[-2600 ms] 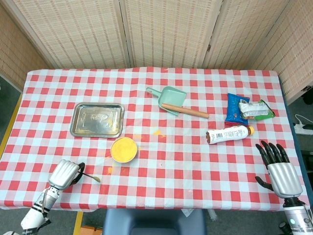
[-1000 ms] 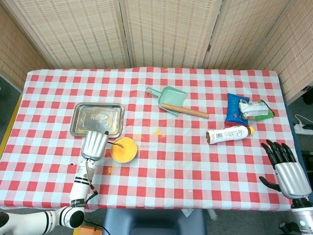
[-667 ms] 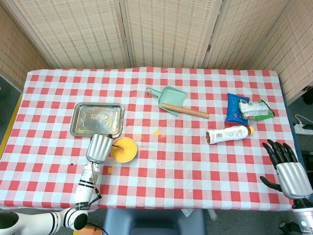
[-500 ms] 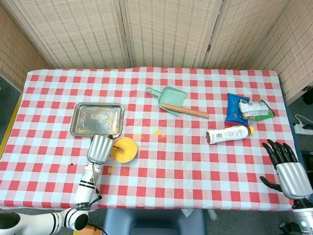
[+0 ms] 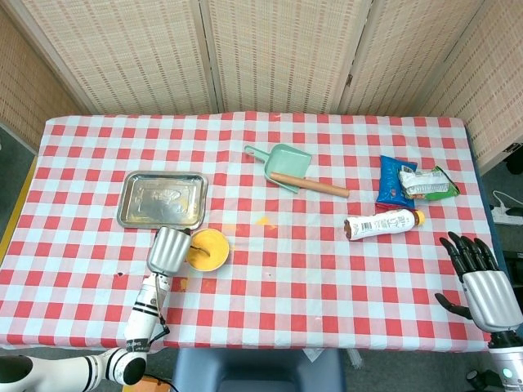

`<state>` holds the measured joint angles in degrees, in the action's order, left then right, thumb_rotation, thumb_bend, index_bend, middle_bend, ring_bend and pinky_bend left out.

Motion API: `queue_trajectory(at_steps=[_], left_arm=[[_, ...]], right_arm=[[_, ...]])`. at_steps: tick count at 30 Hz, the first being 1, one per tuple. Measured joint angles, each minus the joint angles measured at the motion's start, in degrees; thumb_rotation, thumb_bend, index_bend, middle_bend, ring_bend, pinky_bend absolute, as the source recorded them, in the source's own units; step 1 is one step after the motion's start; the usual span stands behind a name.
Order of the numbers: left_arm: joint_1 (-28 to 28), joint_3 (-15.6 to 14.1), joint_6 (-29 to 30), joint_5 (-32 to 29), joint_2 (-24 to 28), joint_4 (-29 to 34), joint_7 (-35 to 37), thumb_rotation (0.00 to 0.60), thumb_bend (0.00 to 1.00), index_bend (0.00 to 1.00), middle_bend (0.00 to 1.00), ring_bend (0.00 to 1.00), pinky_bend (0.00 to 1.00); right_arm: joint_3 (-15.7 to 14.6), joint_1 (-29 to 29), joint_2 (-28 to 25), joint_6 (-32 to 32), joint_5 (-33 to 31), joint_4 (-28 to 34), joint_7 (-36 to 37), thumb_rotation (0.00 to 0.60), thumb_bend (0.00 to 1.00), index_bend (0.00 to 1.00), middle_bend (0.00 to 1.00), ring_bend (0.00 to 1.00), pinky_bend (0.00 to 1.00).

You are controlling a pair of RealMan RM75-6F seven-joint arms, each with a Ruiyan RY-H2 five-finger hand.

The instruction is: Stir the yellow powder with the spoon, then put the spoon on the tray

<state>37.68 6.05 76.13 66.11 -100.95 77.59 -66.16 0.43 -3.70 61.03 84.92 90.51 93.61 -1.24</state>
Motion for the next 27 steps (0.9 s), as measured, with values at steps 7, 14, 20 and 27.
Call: queue_trajectory(at_steps=[7, 14, 20, 27], left_arm=[[-0.3, -0.2, -0.3, 1.1, 0.6, 0.0, 1.0, 0.6, 0.46, 0.14, 1.0, 1.0, 1.0], [-0.9, -0.4, -0.4, 1.6, 1.4, 0.9, 2.0, 0.6, 0.46, 0.15, 1.0, 1.0, 1.0], [-2.3, -1.1, 1.5, 4.7, 4.1, 4.0, 6.0, 0.6, 0.46, 0.3, 1.0, 1.0, 1.0], [-5.4, -3.4, 4.5, 10.3, 7.2, 2.7, 18.3, 0.6, 0.45, 0.46, 1.0, 1.0, 1.0]], right_arm=[[0.0, 0.1, 0.1, 0.1, 0.1, 0.1, -0.3, 0.6, 0.09, 0.0, 0.0, 0.0, 0.0], [0.1, 0.1, 0.2, -0.1, -0.1, 0.0, -0.5, 0.6, 0.09, 0.0, 0.0, 0.0, 0.0], [0.0, 0.0, 0.2, -0.3, 0.0, -0.1, -0.6, 0.6, 0.09, 0.0, 0.0, 0.0, 0.0], [-0.3, 0.0, 0.5, -0.3, 0.6, 0.1, -1.2, 0.6, 0.09, 0.0, 0.0, 0.0, 0.0]])
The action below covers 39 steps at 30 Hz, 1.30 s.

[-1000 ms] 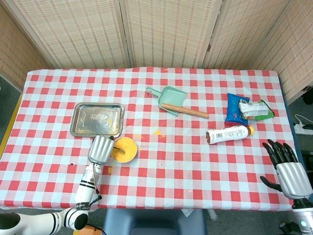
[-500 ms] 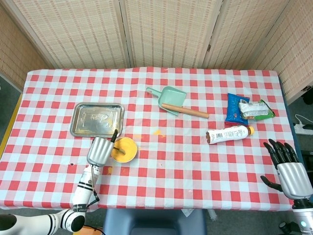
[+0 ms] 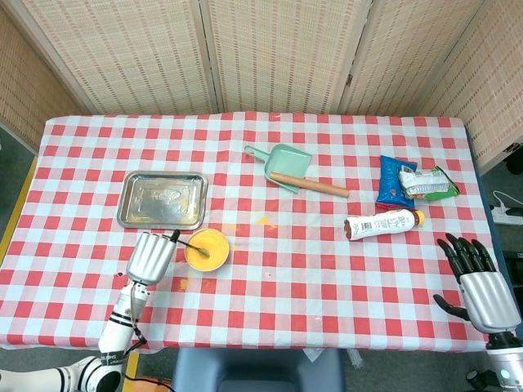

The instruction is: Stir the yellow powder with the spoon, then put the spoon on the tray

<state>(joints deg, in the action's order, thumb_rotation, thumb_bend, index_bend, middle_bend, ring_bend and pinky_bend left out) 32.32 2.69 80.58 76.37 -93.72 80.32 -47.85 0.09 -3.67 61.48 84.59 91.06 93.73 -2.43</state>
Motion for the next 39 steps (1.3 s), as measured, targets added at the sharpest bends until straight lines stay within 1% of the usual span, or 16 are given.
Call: queue_trajectory(at_steps=[2, 5, 9, 15, 18, 22, 27, 30, 39], left_arm=[[-0.5, -0.3, 0.2, 1.1, 0.2, -1.8, 4.1, 0.6, 0.45, 0.47, 1.0, 1.0, 1.0], [-1.1, -0.3, 1.3, 3.6, -0.1, -6.2, 11.0, 0.6, 0.45, 0.48, 1.0, 1.0, 1.0], [-1.5, 0.0, 3.1, 7.0, -1.7, -13.8, 19.6, 0.6, 0.45, 0.45, 1.0, 1.0, 1.0], [-1.7, -0.4, 3.9, 10.6, -5.2, -24.5, 27.7, 0.6, 0.45, 0.42, 1.0, 1.0, 1.0], [-1.6, -0.7, 2.7, 11.3, -6.7, -27.7, 31.0, 0.6, 0.43, 0.38, 1.0, 1.0, 1.0], [-1.2, -0.7, 0.6, 11.9, -7.0, -28.4, 32.3, 0.6, 0.43, 0.38, 1.0, 1.0, 1.0], [-0.4, -0.6, 0.5, 13.3, -7.7, -30.3, 33.6, 0.6, 0.42, 0.45, 1.0, 1.0, 1.0], [-0.2, -0.5, 0.9, 13.9, -8.6, -32.4, 34.7, 0.6, 0.43, 0.47, 1.0, 1.0, 1.0], [0.4, -0.5, 0.1, 14.7, -10.6, -37.4, 36.1, 0.6, 0.43, 0.46, 1.0, 1.0, 1.0]], right_arm=[[-0.1, 0.0, 0.2, -0.1, 0.2, 0.1, -0.4, 0.6, 0.09, 0.0, 0.0, 0.0, 0.0], [-0.3, -0.2, 0.5, -0.6, 0.3, 0.1, -1.0, 0.6, 0.09, 0.0, 0.0, 0.0, 0.0], [-0.3, -0.4, 0.9, -1.2, 0.0, 0.1, -1.8, 0.6, 0.09, 0.0, 0.0, 0.0, 0.0], [-0.2, -0.5, 1.3, -1.3, -0.3, 0.0, -2.4, 0.6, 0.09, 0.0, 0.0, 0.0, 0.0], [-0.2, -0.5, 1.4, -1.4, -0.4, 0.0, -2.6, 0.6, 0.09, 0.0, 0.0, 0.0, 0.0], [-0.2, -0.6, 1.5, -1.6, -0.5, 0.0, -2.9, 0.6, 0.09, 0.0, 0.0, 0.0, 0.0], [-0.2, -0.6, 1.6, -1.7, -0.5, 0.0, -3.0, 0.6, 0.09, 0.0, 0.0, 0.0, 0.0], [-0.2, -0.6, 1.6, -1.5, -0.6, 0.0, -3.0, 0.6, 0.09, 0.0, 0.0, 0.0, 0.0], [-0.1, -0.5, 1.6, -1.4, -0.8, -0.1, -3.1, 0.6, 0.09, 0.0, 0.0, 0.0, 0.0]])
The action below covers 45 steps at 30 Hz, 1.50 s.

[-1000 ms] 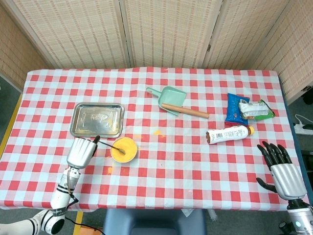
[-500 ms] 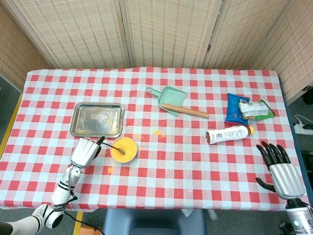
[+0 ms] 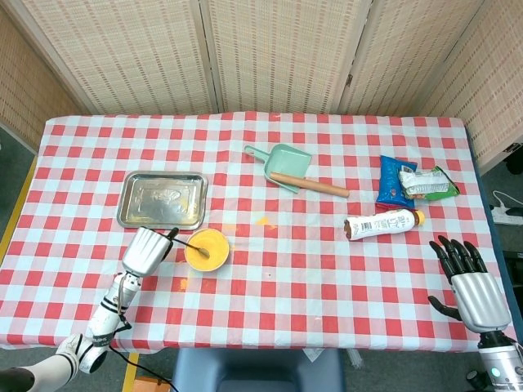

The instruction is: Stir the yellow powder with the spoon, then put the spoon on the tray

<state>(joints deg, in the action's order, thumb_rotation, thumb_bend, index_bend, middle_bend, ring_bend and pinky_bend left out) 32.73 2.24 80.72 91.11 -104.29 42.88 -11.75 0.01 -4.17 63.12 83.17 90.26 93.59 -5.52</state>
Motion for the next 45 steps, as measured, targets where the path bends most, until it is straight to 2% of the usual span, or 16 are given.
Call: queue_trajectory(at_steps=[18, 45], left_arm=[[0.0, 0.2, -1.0, -0.1, -1.0, -3.4, 1.4, 0.6, 0.43, 0.49, 1.0, 1.0, 1.0], [0.1, 0.7, -2.0, -0.8, -1.5, -5.3, 3.0, 0.6, 0.43, 0.55, 1.0, 1.0, 1.0]], right_arm=[[0.0, -0.1, 0.3, -0.3, -0.3, 0.0, -0.7, 0.6, 0.09, 0.0, 0.0, 0.0, 0.0], [0.2, -0.5, 0.8, -1.2, -1.2, 0.0, -1.9, 0.6, 0.09, 0.0, 0.0, 0.0, 0.0]])
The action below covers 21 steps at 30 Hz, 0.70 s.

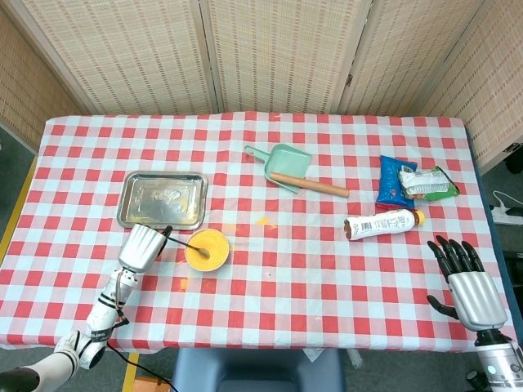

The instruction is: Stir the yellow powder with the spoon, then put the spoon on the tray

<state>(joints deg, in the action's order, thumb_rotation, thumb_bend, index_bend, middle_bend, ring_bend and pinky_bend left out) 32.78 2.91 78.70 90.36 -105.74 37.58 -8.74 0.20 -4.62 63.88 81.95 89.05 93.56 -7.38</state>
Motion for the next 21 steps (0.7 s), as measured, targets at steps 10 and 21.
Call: queue_trajectory(at_steps=[10, 21], left_arm=[[-0.2, -0.3, 0.0, 0.1, 0.3, 0.3, 0.2, 0.6, 0.46, 0.61, 1.0, 1.0, 1.0], [-0.7, 0.4, 1.9, 0.1, 2.8, 6.8, -2.7, 0.6, 0.61, 0.7, 1.0, 1.0, 1.0]], right_arm=[[0.1, -0.1, 0.3, -0.3, -0.4, -0.1, -0.4, 0.6, 0.09, 0.0, 0.0, 0.0, 0.0], [-0.1, -0.2, 0.1, -0.4, -0.1, 0.0, -0.3, 0.6, 0.09, 0.0, 0.0, 0.0, 0.0]])
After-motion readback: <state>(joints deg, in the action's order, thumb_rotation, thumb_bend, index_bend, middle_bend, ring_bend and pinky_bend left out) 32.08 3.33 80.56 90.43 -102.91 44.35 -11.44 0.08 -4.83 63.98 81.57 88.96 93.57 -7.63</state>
